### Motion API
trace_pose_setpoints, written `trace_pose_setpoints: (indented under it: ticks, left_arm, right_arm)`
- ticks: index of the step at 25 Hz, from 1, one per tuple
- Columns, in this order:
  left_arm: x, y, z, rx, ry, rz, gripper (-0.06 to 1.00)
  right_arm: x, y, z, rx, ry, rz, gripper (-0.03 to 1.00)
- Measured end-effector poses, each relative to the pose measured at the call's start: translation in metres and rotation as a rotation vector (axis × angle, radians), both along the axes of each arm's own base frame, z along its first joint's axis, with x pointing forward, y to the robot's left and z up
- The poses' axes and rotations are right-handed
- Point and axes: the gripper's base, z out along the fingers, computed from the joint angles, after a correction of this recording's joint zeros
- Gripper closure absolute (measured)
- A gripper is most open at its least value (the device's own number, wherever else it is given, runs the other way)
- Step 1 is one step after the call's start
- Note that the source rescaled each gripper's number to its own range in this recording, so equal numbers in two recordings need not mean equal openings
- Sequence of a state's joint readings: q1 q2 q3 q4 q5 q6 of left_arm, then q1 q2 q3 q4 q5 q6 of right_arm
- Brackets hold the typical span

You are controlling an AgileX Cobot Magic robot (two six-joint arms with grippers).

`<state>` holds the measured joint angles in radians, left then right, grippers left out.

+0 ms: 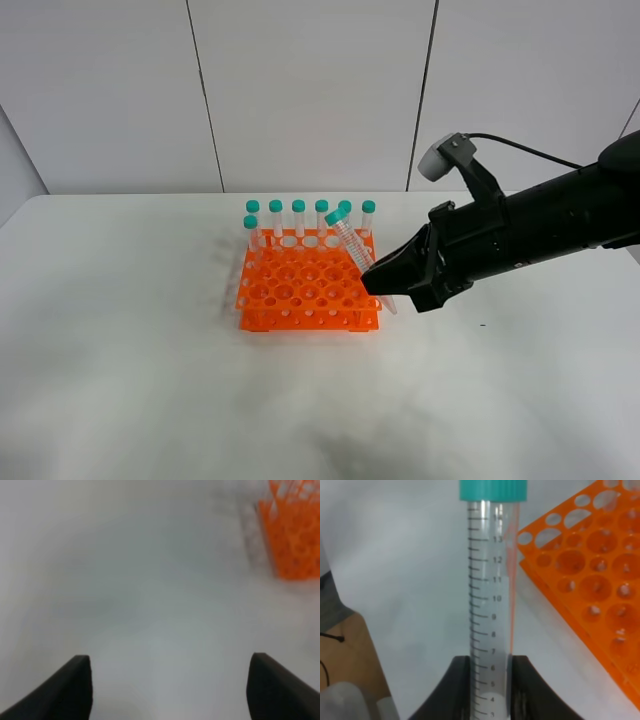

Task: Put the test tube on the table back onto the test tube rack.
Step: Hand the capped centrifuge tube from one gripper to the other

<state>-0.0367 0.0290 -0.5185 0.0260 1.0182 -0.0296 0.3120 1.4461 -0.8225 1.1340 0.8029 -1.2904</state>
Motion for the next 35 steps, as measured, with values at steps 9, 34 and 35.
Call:
trace_pose_setpoints:
  ticks: [9, 34, 35]
  left_arm:
    - [0.093, -0.028, 0.034, -0.205, -0.006, -0.2, 0.09]
    - [0.244, -0.176, -0.003, -0.656, 0.23, -0.762, 0.09]
    - [0.244, -0.177, -0.002, -0.657, 0.227, -0.759, 0.09]
  right_arm:
    - [-0.007, 0.023, 0.005, 0.012, -0.02, 0.023, 0.93]
    - [-0.008, 0.024, 0.006, 0.029, 0.014, 0.016, 0.93]
    - [-0.009, 0.024, 0.006, 0.03, 0.018, 0.022, 0.93]
